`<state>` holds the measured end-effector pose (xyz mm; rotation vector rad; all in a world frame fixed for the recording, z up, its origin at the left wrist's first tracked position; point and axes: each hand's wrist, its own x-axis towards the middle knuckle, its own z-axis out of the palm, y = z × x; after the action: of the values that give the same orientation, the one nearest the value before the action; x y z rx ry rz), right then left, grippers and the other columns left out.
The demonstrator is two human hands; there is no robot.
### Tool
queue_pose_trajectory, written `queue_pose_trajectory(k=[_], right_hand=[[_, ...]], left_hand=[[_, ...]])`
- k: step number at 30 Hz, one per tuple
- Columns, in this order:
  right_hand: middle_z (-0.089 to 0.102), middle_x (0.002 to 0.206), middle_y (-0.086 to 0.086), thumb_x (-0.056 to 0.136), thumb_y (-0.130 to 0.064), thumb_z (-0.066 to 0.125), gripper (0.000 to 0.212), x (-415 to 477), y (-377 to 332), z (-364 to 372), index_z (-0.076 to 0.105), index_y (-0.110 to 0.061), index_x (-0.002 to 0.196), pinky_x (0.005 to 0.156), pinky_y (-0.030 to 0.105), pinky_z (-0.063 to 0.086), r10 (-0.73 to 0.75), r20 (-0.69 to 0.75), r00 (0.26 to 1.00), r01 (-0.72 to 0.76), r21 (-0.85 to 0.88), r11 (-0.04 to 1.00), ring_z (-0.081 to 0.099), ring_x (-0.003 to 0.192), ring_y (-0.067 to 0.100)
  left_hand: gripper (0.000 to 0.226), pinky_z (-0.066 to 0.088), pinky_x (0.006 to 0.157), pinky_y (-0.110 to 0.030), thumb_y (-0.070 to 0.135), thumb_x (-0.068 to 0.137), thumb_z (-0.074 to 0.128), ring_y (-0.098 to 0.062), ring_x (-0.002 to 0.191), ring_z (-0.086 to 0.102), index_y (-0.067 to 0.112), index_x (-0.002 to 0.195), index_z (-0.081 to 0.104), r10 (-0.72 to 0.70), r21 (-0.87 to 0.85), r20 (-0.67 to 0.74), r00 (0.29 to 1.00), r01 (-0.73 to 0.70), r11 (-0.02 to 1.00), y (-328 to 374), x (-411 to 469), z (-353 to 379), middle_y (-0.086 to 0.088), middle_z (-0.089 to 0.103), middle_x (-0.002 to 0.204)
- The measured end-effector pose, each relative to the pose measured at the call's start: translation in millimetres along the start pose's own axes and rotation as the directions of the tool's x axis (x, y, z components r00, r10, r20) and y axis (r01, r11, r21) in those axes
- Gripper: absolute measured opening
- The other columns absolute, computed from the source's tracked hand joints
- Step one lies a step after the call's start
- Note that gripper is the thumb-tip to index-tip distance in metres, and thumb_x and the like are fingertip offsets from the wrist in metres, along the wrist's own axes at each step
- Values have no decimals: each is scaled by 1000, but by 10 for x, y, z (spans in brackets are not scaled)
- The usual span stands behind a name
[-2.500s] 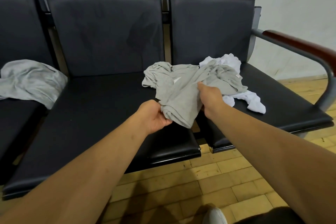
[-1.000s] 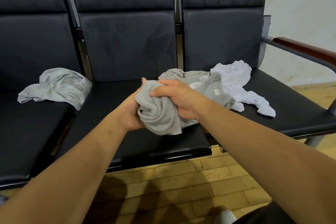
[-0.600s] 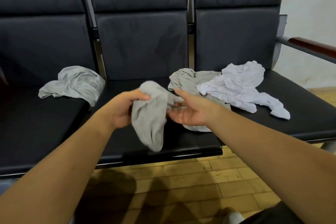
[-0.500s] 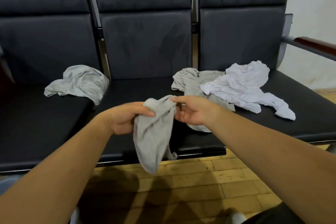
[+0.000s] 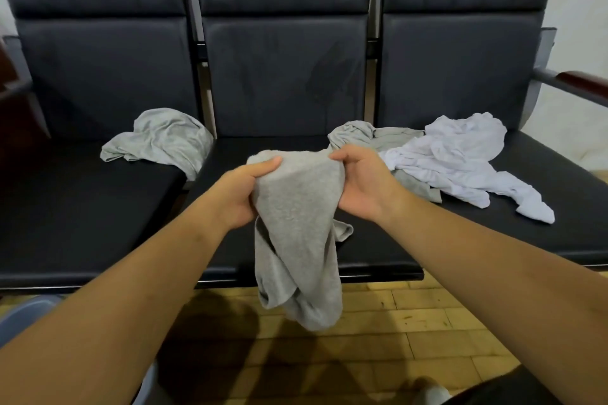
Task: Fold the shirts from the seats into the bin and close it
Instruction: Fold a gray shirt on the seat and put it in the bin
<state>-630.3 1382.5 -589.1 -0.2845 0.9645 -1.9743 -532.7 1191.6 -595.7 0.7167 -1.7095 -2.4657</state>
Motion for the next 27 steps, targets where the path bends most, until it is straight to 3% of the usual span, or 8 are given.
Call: queue_pose_trajectory(k=[2, 4, 8, 12, 15, 20, 24, 27], right_hand=[[65, 118, 20, 90, -12, 42, 31, -36, -53, -39, 56, 1, 114, 89, 40, 57, -30, -10, 999, 31, 101, 994, 67, 101, 32], [62, 104, 11, 90, -20, 50, 23, -51, -93, -64, 58, -5, 104, 84, 37, 56, -17, -60, 998, 25, 126, 992, 65, 91, 27], [71, 114, 13, 89, -31, 69, 41, -30, -98, -26, 66, -4, 120, 87, 38, 58, 64, -170, 983, -67, -14, 998, 71, 98, 28], [74, 109, 10, 86, -25, 72, 30, -25, -111, -26, 71, -8, 111, 82, 35, 61, 108, -187, 976, -131, -113, 985, 73, 95, 23], [72, 115, 11, 86, -14, 70, 30, -18, -169, -77, 69, -5, 114, 85, 35, 60, 86, -200, 976, -107, -99, 989, 72, 98, 22], [64, 132, 11, 87, -12, 68, 41, -1, -203, -164, 61, -7, 127, 106, 42, 47, -5, -230, 973, -27, -137, 990, 62, 121, 26], [57, 140, 17, 89, -5, 59, 49, -23, -210, -185, 52, 0, 137, 106, 44, 47, -67, -180, 981, 73, 27, 997, 58, 126, 30], [62, 134, 15, 89, -13, 62, 47, -49, -255, -166, 57, -4, 135, 97, 42, 53, -100, -138, 985, 109, 61, 992, 63, 119, 28]], left_hand=[[58, 57, 86, -39, 29, 78, 83, -27, 109, 70, 9, 129, 64, 74, -54, 19, 997, -73, 996, 26, -16, -29, -10, 72, 122], [51, 52, 98, -39, 24, 85, 76, -26, 116, 67, 6, 131, 62, 114, -76, 99, 989, -107, 991, 20, -23, -43, -11, 69, 127], [49, 47, 105, -42, 19, 88, 72, -27, 123, 63, 3, 133, 61, 166, -22, 171, 971, -165, 986, 11, -12, -45, -13, 66, 132], [43, 49, 104, -39, 25, 86, 76, -22, 116, 67, 7, 124, 67, 203, -39, -16, 979, -203, 978, 19, -29, -22, -7, 72, 121], [30, 56, 91, -35, 24, 87, 75, -20, 105, 72, 10, 113, 72, 290, 13, -192, 938, -293, 956, 65, -40, -58, -3, 77, 107], [33, 57, 88, -42, 14, 93, 62, -31, 108, 71, 1, 123, 65, 160, -153, -45, 986, -165, 974, 90, -89, -118, -16, 72, 118], [34, 56, 92, -41, 7, 91, 60, -31, 111, 69, -2, 123, 64, 83, -130, 20, 996, -80, 988, 79, -112, -87, -19, 68, 127], [38, 55, 92, -42, 19, 94, 60, -28, 109, 70, 1, 128, 62, 87, -152, 53, 995, -78, 985, 113, -149, -24, -17, 68, 127]])
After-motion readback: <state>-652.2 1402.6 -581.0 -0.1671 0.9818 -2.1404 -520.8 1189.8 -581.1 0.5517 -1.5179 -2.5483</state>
